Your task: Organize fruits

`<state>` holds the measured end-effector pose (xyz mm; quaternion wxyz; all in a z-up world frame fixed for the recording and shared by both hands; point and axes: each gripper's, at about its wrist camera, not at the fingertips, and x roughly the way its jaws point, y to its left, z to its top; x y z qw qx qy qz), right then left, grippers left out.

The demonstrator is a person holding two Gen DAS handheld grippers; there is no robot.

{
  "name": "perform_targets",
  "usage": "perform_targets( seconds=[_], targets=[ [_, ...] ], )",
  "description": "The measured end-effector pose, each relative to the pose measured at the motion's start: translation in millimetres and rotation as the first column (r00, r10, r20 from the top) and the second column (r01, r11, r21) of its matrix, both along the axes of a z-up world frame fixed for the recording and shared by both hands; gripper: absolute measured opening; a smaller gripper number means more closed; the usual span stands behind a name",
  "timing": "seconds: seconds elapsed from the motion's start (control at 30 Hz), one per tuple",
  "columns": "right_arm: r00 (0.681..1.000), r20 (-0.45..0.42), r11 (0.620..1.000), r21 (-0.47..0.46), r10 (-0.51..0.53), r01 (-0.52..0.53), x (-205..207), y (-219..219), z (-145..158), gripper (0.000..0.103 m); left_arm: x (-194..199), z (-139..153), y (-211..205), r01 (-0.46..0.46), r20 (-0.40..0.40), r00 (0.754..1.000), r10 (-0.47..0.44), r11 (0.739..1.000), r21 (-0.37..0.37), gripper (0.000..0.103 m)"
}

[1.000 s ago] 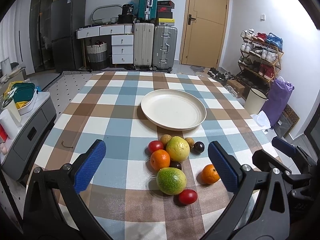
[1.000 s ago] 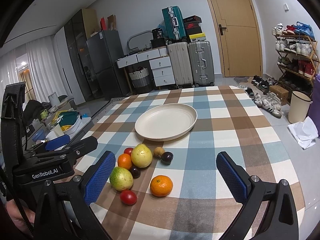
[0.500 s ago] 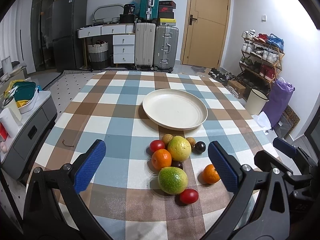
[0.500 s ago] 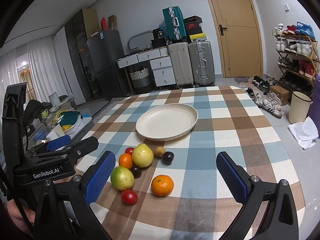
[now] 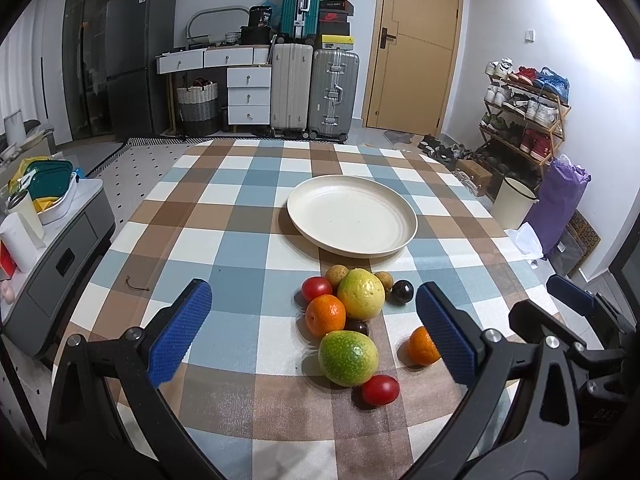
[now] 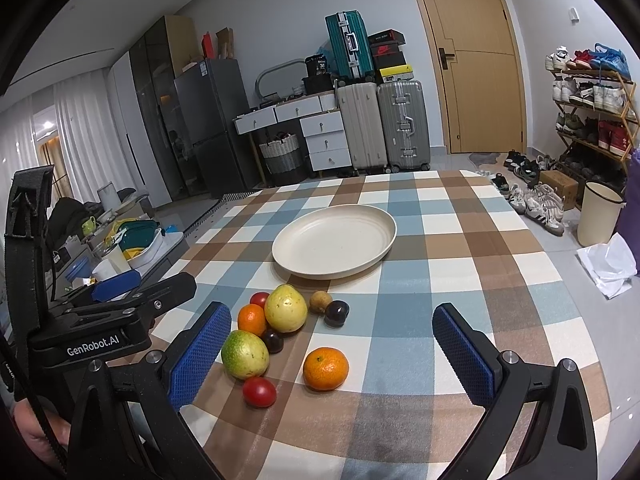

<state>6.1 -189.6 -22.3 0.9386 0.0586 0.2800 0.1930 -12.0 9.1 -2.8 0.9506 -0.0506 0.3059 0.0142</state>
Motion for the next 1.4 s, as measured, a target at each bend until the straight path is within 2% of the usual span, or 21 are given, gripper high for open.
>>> perform_targets(
  seconds=[0.73,1.4],
  targets=[
    [0.999,-0.050,1.000,-0.008,0.006,-0.006,3.3,2.2,-13.9,0.103,1.3,-8.4,4.7,-0.011,-0.015,1.000,0.011,1.000,-0.008,0.102],
    [0.980,-0.190,0.997,-0.037,0.054,-0.062,25.7,18.7,-67.2,0.103,9.5,-18.8,17.5,-0.029,-0.049,0.998,0.027,0.999,-0.031,0.102]
  ],
)
